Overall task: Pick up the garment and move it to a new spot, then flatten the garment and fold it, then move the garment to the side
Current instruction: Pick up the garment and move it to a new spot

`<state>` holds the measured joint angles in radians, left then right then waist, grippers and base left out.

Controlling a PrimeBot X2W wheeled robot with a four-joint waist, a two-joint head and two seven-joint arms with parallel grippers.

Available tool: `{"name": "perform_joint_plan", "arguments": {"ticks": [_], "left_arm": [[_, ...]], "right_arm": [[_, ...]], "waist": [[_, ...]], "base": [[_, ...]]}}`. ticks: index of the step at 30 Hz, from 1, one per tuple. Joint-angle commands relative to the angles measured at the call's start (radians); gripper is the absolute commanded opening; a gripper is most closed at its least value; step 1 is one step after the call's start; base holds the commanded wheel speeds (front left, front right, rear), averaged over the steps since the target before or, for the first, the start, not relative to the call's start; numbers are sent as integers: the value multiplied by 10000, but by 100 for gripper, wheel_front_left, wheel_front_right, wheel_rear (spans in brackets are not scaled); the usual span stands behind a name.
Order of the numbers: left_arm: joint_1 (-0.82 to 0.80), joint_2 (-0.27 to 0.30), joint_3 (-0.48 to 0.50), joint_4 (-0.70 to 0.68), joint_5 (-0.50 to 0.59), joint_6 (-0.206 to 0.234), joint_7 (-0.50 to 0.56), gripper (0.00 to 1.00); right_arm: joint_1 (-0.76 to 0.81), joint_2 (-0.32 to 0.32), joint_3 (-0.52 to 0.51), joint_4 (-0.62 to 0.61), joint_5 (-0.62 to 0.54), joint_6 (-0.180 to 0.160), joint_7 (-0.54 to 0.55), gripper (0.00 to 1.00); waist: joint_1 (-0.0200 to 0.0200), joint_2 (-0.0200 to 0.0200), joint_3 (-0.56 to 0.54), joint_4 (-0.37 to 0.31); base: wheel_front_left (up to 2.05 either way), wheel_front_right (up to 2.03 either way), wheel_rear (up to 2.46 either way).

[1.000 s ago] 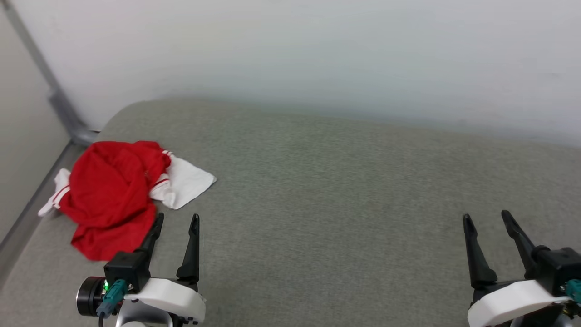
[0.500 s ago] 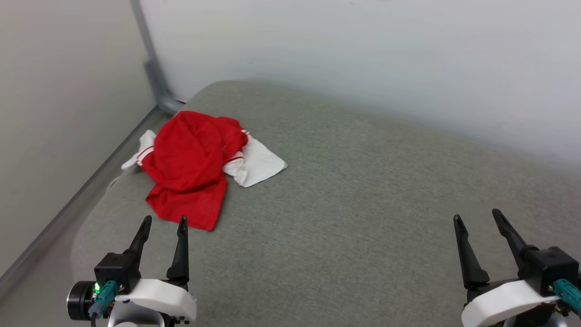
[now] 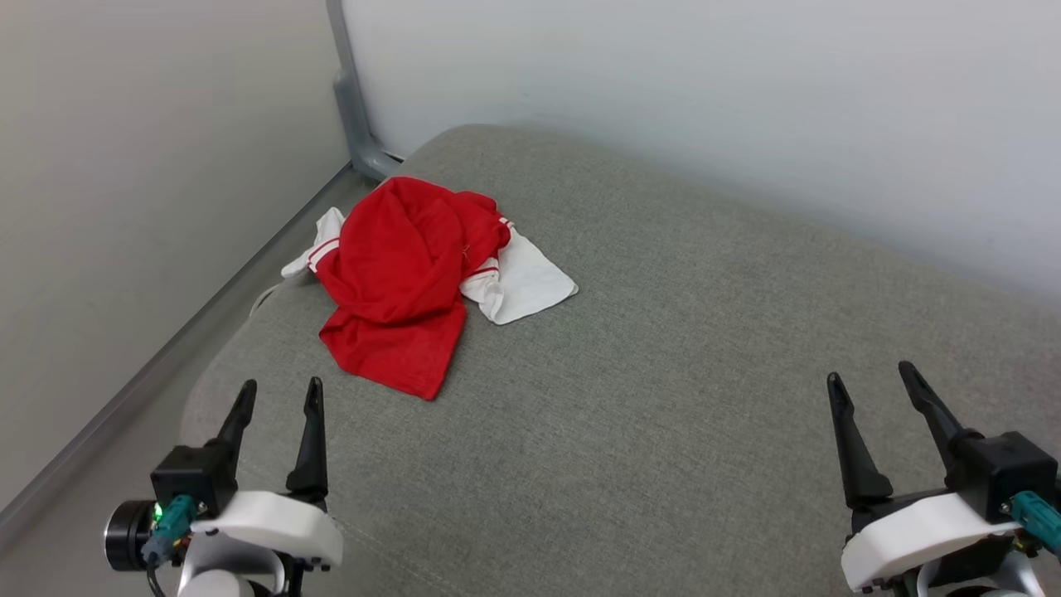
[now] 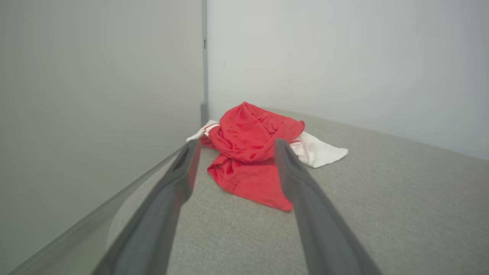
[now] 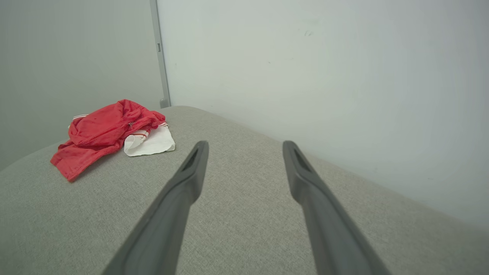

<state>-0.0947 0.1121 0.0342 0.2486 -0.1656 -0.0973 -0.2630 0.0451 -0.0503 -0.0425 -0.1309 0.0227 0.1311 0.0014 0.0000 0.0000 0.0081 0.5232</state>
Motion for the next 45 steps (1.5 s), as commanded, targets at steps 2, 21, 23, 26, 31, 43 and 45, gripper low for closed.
{"name": "perform_joint_plan", "arguments": {"ticks": [2,21,23,26,31,43,45], "left_arm": [[-365,14,34,187,-136,-75,-27,100],[-5380,1144,77,2677,-2135,-316,2668,100],[-5871,1464,-105,3025,-2353,-322,3200,100],[-6510,1962,-490,3544,-2844,-335,4206,100],[-7227,2826,-1061,4583,-3676,-326,6139,100],[-7359,2942,-1443,7156,-5047,-325,8784,0],[-7358,2979,-1442,7137,-4968,-325,8200,0]], "right_arm": [[-127,-1,-75,-89,-79,-7,58,100],[-1380,-2,-50,-1402,-1154,-7,861,100],[-1576,-2,-46,-1443,-1194,-7,868,100],[-1809,-2,-11,-1493,-1243,-7,843,100],[-2179,0,57,-1463,-1278,-7,764,100],[-2748,0,77,-1231,-1142,-7,579,100],[-2732,0,50,-1188,-1118,-7,591,100]], "waist": [[0,0,184,15],[0,0,3368,-1661],[0,0,3704,-1854],[0,0,4191,-2110],[0,0,4856,-2456],[0,0,5633,-2927],[0,0,5541,-2903]], "base": [[0,0,0],[0,0,0],[0,0,0],[0,0,0],[0,0,0],[0,0,0],[0,0,0]]}}
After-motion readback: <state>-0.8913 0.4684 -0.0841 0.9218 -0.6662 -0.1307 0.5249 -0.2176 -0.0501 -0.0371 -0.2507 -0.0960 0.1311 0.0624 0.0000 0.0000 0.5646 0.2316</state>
